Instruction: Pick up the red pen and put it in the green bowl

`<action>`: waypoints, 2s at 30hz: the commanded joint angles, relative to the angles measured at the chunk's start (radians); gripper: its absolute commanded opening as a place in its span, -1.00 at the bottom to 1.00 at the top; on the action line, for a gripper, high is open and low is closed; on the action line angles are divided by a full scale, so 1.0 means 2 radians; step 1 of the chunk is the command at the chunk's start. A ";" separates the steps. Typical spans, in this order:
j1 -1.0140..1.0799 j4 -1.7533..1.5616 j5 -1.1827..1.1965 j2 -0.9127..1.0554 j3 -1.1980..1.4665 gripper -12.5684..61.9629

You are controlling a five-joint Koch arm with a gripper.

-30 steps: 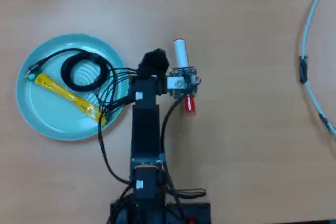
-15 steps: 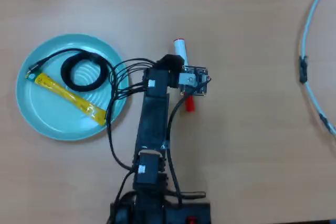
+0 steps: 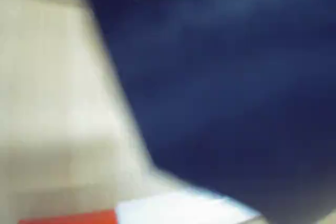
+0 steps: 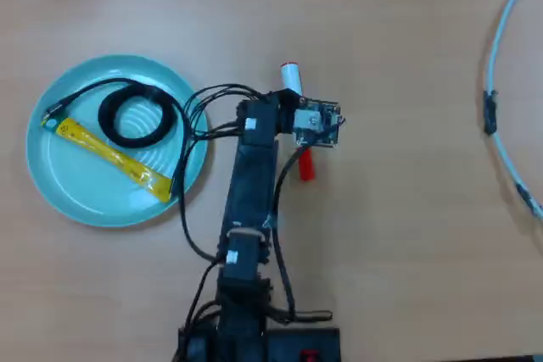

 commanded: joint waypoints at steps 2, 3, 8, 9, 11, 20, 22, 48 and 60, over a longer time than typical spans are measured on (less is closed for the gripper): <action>0.012 0.003 0.007 -0.015 -0.049 0.52; 0.015 0.004 0.007 -0.019 -0.048 0.52; 0.024 0.008 0.005 -0.036 -0.044 0.52; 0.026 0.008 0.005 -0.040 -0.043 0.52; 0.029 0.008 0.004 -0.055 -0.042 0.52; 0.036 0.003 0.002 -0.104 -0.046 0.52; 0.038 0.002 0.002 -0.119 -0.048 0.52; 0.035 -0.012 0.007 -0.188 -0.071 0.50; 0.035 -0.005 0.003 -0.195 -0.072 0.51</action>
